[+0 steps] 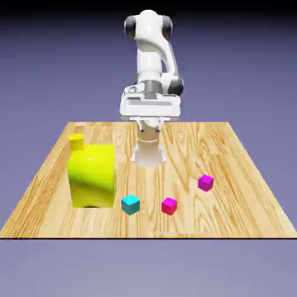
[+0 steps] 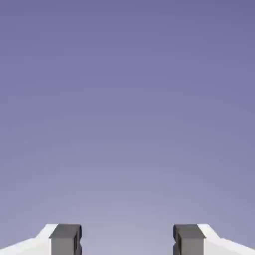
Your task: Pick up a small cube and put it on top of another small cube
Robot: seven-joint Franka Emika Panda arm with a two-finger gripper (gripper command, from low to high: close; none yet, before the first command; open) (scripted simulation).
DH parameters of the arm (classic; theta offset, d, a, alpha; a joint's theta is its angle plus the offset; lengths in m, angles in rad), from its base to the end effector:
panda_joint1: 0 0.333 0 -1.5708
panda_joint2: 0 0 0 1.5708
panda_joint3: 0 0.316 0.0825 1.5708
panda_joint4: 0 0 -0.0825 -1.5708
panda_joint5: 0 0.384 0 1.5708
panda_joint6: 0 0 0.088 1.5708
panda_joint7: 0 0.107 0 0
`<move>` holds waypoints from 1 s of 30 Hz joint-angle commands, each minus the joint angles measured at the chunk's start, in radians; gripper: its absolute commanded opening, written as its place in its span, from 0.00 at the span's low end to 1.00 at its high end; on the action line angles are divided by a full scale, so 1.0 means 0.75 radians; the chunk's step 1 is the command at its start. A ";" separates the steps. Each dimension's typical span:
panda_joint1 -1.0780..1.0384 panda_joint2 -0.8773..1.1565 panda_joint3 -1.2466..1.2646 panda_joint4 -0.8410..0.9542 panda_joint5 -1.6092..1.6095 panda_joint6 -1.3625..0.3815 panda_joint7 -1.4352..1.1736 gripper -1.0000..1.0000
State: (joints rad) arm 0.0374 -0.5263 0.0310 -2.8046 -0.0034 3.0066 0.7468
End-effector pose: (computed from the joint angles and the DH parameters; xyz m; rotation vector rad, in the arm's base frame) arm 0.3940 0.0272 0.4394 -2.5582 0.8955 -0.9582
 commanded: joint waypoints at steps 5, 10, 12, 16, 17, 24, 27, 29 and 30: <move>0.140 0.242 0.172 0.030 -0.019 -0.168 0.032 0.50; 0.281 0.483 0.343 0.060 -0.038 -0.336 0.064 0.50; 0.337 0.580 0.412 0.072 -0.046 -0.404 0.077 0.50; 0.449 0.773 0.549 0.095 -0.061 -0.538 0.103 0.50; 0.452 0.777 0.552 0.096 -0.061 -0.541 0.103 0.50; 0.611 1.067 0.325 0.115 -0.326 -0.288 0.293 0.50; 0.627 1.096 0.302 0.117 -0.352 -0.263 0.312 0.00; 0.574 0.999 0.378 0.111 -0.264 -0.347 0.248 0.00; 0.547 0.951 0.416 0.107 -0.220 -0.389 0.217 0.00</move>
State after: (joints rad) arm 0.4478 0.1870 0.3429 -2.7240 -0.1683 2.7149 0.9095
